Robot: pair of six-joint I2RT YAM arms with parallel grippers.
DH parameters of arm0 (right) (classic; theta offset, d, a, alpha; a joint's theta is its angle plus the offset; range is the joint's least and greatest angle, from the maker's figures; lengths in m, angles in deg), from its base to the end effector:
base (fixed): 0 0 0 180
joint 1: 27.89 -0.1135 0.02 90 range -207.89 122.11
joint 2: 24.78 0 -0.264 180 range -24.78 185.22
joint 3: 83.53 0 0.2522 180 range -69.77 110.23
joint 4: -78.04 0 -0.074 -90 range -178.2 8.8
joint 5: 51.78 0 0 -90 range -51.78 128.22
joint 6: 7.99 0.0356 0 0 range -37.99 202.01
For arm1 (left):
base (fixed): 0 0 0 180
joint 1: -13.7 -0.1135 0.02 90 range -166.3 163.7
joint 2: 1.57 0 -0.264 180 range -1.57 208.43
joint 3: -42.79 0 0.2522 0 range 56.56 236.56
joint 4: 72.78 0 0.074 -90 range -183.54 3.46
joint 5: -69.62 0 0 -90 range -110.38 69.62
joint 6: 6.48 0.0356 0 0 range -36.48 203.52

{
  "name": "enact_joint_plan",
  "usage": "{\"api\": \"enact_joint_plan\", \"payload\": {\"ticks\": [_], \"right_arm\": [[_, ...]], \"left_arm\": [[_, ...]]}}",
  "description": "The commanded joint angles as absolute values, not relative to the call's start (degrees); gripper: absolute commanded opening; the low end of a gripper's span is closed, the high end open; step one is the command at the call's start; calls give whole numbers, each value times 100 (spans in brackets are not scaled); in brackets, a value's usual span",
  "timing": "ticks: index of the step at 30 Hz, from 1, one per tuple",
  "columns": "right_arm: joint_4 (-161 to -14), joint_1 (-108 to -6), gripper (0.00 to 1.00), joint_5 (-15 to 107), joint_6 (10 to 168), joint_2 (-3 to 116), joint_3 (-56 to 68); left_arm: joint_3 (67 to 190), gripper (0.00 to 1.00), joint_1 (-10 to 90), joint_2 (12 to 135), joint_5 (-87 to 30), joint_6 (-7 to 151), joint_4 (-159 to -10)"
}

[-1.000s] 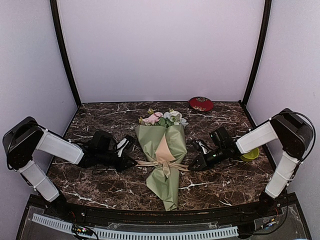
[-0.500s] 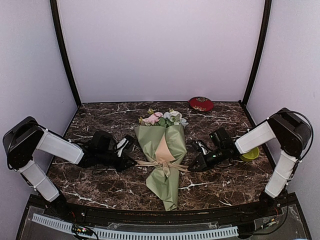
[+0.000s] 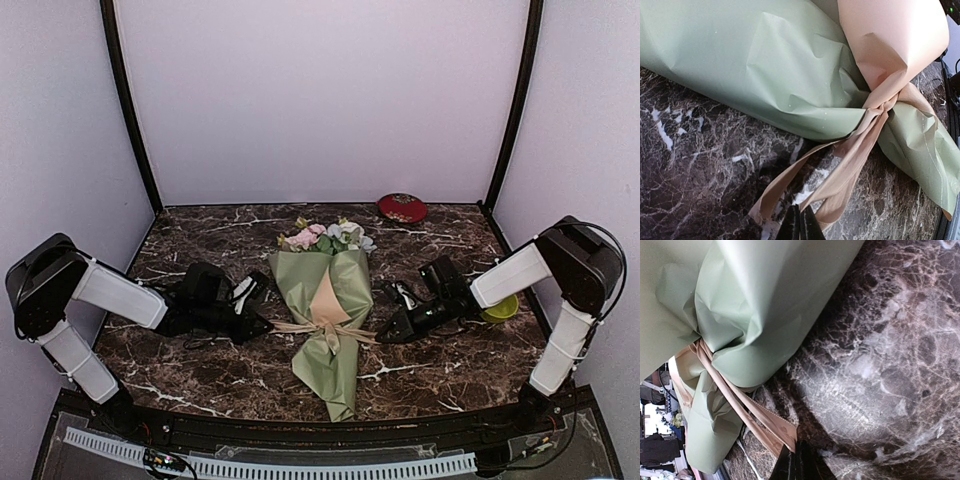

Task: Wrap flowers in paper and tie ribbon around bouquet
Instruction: Tie the half-tied ribbon around the folded bouquet, then reset both arms

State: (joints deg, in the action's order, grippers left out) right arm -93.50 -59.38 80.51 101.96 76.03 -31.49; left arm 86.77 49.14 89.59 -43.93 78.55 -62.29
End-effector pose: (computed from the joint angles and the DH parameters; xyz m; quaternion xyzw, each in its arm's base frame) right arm 0.2348 0.1719 0.0988 -0.1912 0.8800 0.4260 0.0868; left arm 0.2217 -0.1753 0.1287 0.3182 0.8201 -0.3228 0.3492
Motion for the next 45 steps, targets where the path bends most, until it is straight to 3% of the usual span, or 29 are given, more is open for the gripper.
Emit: {"api": "enact_joint_plan", "payload": {"ticks": [1, 8, 9, 11, 17, 21, 26, 33, 39, 45], "right_arm": [[-8489, -5654, 0, 7353, 10226, 7772, -3474], [-8714, -5727, 2, 8100, 10442, 7404, -3080], [-8653, -5733, 13, 8210, 10397, 7316, -3011], [-8471, -5734, 29, 8360, 10289, 7134, -2911], [-7897, -5565, 57, 7890, 10161, 6066, -2665], [-7734, -5341, 78, 6768, 10291, 5201, -2434], [-8044, -4839, 99, 4509, 10476, 3982, -2541], [-8846, -3927, 100, 2056, 10489, 3147, -3090], [-9380, -3239, 100, 1359, 10716, 3210, -3733], [-9732, -3146, 100, 1073, 10833, 3406, -4020]], "left_arm": [[8425, 0, 4555, 8894, -3709, 7901, -6820], [8418, 0, 4688, 8615, -4732, 7787, -6015], [8424, 2, 4691, 8551, -4821, 7775, -5909], [8417, 25, 4692, 8373, -4948, 7763, -5861], [8194, 64, 4690, 7232, -5080, 7863, -5803], [8194, 74, 4659, 6807, -3871, 7687, -5835], [9147, 79, 4620, 7234, -1764, 7605, -7250], [9602, 84, 4175, 7782, -425, 7161, -7284], [9356, 88, 3681, 7776, 1415, 7005, -7131], [8675, 88, 3212, 7183, 2199, 7575, -6431]]}}
